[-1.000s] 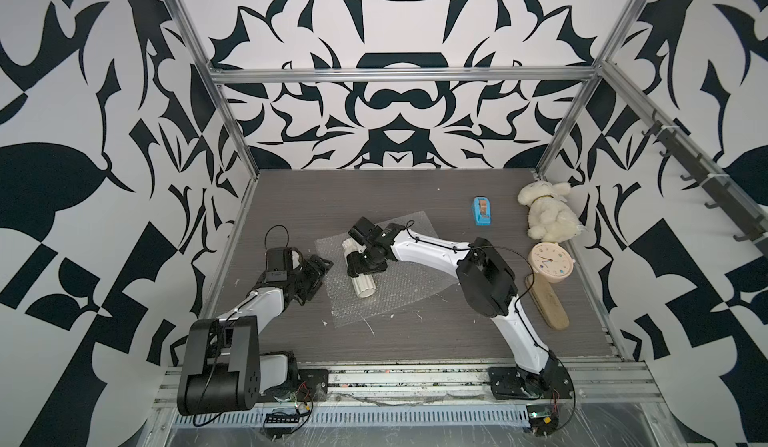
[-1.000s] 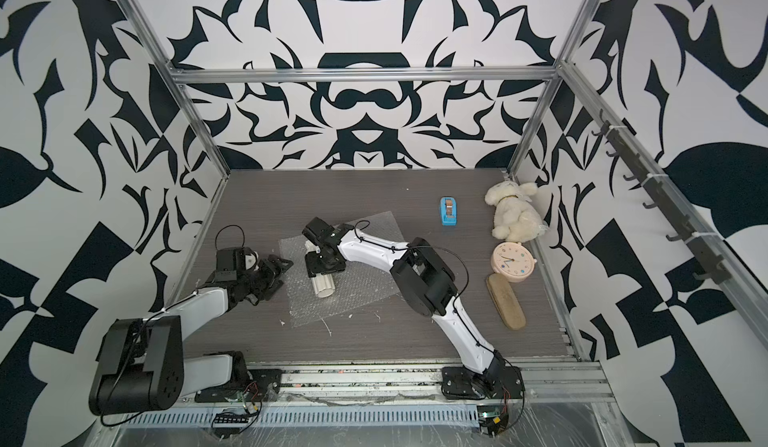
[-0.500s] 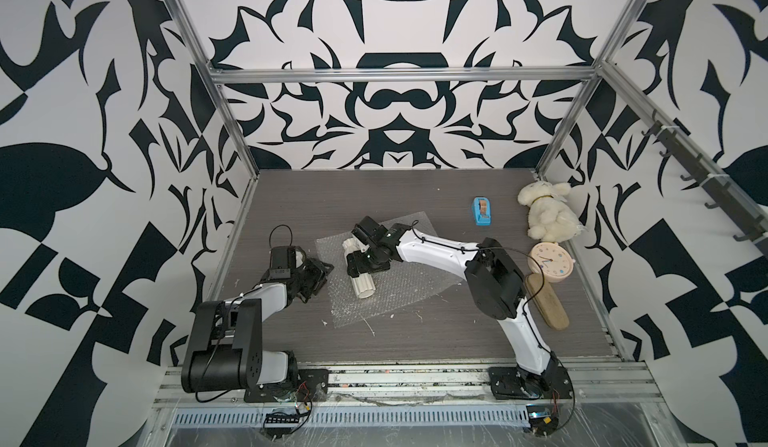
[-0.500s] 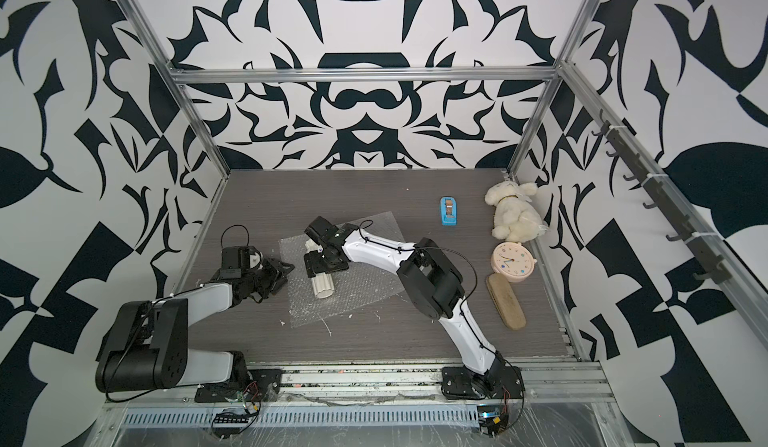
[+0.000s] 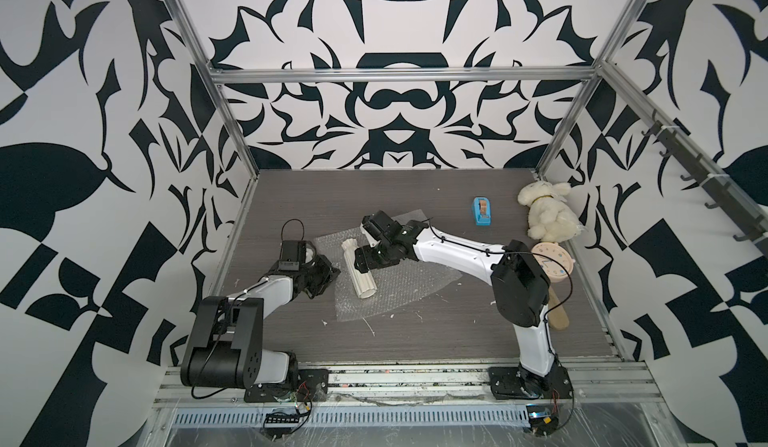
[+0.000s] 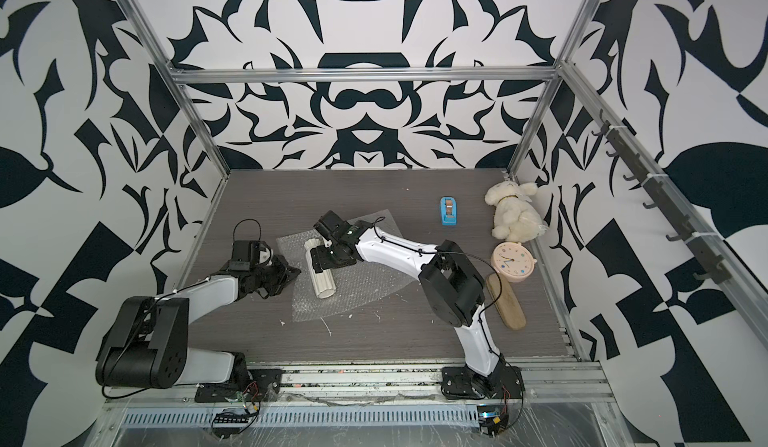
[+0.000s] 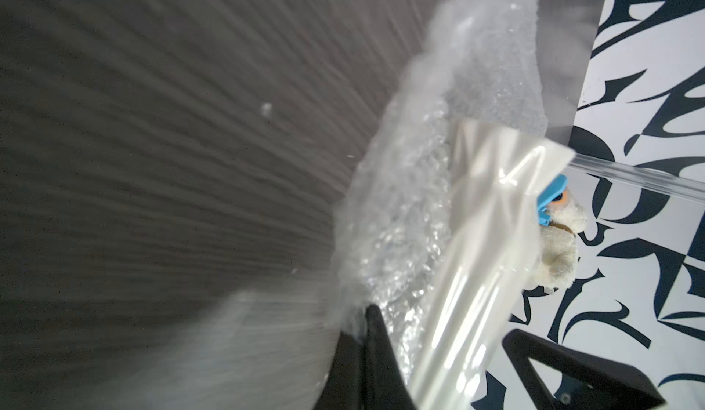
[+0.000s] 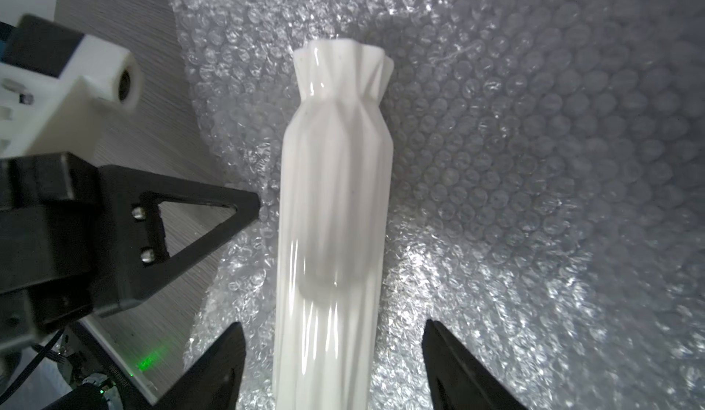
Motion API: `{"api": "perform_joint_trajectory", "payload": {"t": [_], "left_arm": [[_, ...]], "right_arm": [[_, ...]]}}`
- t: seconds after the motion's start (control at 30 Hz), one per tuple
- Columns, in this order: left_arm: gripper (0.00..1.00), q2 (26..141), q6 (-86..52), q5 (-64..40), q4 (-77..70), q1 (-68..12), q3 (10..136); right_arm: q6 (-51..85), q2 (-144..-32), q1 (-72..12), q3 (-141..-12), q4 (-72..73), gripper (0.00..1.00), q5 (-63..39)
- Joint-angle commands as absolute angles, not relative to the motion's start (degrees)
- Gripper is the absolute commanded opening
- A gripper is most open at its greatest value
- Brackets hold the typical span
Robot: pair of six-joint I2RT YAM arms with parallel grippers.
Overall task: Wrap vases in bubble wrap
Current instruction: Wrap the vase in bubble wrap.
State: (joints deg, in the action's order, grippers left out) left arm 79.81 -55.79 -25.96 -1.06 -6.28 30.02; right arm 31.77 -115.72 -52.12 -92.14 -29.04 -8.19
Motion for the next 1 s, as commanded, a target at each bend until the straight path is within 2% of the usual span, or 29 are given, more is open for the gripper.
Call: {"api": "perform_joint_trajectory", "payload": {"t": [0.0, 0.27, 0.37, 0.5, 0.73, 0.97], "left_arm": [[0.05, 79.1, -56.4, -25.5, 3.0, -7.7, 32.7], [0.13, 77.4, -59.4, -24.9, 4.5, -9.6, 35.6], [0.23, 77.5, -59.8, -25.1, 4.8, -10.6, 37.0], [0.31, 77.6, -60.5, -24.7, 4.8, -12.2, 38.6], [0.33, 80.3, -62.1, -24.7, 2.8, -14.6, 40.9], [0.34, 82.4, -63.2, -23.2, 2.3, -16.1, 42.0]], "right_arm": [[29.8, -111.5, -52.8, -90.2, -27.8, 0.77, -6.6], [27.4, -108.3, -54.1, -85.8, -23.5, 0.77, -7.7], [26.8, -107.9, -54.4, -85.5, -23.3, 0.78, -7.5], [26.4, -107.8, -54.4, -84.9, -23.2, 0.79, -7.1], [26.6, -107.2, -54.5, -83.9, -22.8, 0.84, -6.9], [30.3, -103.4, -54.5, -77.1, -15.1, 0.96, -5.4]]}}
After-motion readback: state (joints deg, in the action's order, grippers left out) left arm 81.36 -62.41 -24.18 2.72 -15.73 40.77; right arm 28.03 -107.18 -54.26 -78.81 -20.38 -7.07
